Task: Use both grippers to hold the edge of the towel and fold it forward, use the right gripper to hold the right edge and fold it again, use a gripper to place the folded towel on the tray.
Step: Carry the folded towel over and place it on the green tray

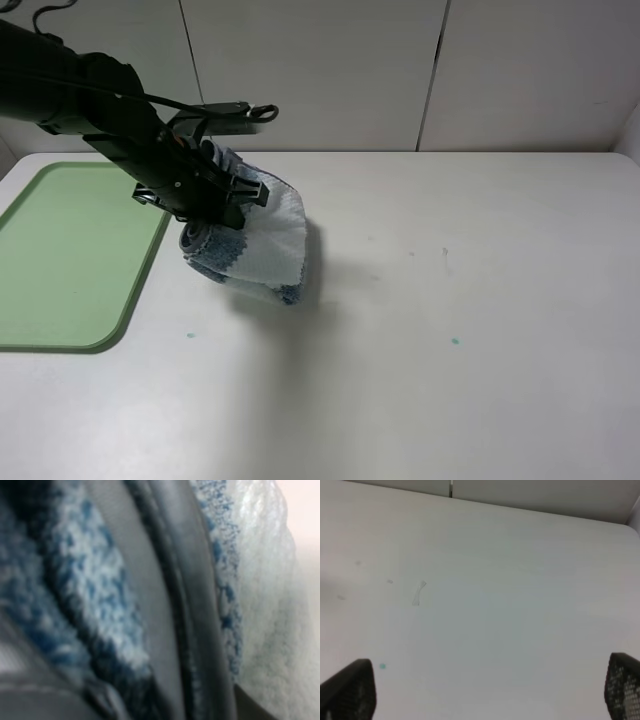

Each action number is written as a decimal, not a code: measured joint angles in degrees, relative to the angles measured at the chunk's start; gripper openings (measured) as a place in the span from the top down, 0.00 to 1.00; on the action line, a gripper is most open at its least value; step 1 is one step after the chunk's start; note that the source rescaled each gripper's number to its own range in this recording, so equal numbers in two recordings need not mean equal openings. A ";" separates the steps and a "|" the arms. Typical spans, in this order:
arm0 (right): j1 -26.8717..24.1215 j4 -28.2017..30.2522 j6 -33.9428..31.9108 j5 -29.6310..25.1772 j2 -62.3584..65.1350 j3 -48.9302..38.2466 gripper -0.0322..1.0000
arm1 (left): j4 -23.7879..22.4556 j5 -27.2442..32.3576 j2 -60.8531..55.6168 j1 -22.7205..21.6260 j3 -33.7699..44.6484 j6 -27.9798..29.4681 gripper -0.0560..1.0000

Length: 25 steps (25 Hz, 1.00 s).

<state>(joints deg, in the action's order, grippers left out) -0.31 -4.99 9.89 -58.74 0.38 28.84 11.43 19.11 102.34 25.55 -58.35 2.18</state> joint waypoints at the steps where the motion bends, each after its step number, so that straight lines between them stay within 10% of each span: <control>1: 0.00 0.00 0.00 0.00 0.00 0.00 0.00 | -0.12 0.08 -0.64 -0.89 0.71 0.00 0.79; 25: 0.00 -0.05 0.00 0.00 0.00 0.00 0.00 | -9.68 5.29 -7.53 -20.70 6.32 0.00 0.79</control>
<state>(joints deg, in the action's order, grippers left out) -0.31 -5.04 9.89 -58.74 0.38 28.84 1.75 24.39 94.80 4.84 -52.02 2.18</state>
